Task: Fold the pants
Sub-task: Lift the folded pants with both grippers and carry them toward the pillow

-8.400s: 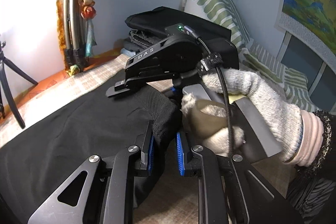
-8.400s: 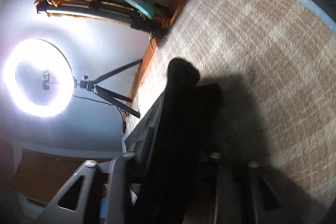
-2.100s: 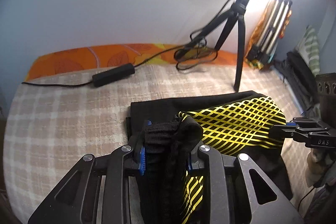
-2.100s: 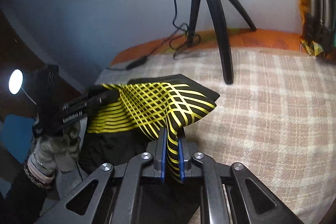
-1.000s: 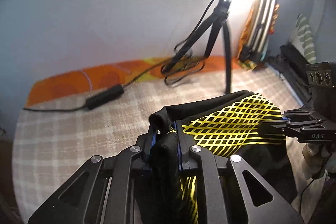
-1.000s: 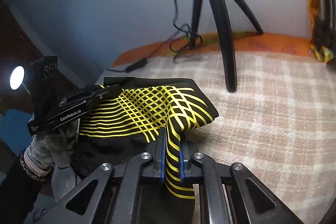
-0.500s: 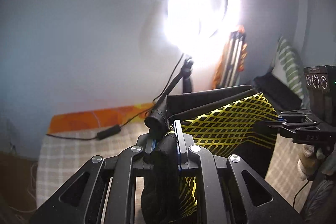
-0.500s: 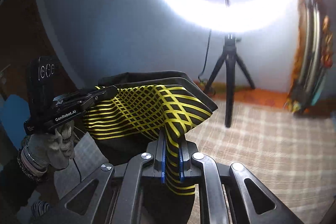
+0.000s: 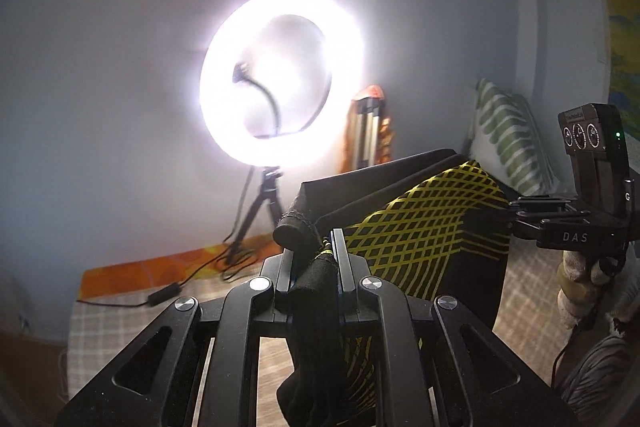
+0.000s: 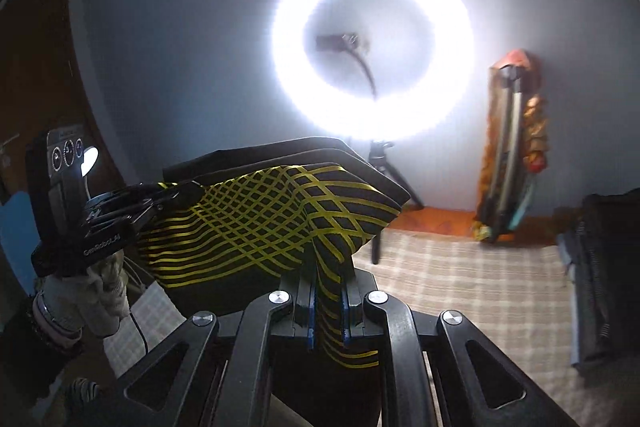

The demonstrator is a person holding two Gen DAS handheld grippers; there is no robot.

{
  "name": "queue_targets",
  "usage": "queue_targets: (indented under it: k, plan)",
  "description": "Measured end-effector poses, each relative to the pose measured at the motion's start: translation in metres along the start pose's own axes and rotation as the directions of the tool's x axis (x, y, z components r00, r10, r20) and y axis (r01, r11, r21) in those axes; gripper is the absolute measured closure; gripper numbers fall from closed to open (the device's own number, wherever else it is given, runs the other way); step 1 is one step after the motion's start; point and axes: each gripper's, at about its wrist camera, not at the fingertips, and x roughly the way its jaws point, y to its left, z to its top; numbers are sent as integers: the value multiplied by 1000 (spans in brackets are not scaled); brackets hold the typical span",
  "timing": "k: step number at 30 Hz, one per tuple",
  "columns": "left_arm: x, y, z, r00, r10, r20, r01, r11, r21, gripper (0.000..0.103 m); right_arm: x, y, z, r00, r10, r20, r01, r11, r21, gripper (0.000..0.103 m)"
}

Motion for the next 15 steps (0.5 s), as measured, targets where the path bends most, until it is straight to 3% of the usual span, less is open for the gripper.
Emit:
queue_targets:
  k: [15]
  plan:
    - [4,-93,23,991,-126,39,123,990,66,91,-98,-56,-9,992,-100,76,97,994,43,96]
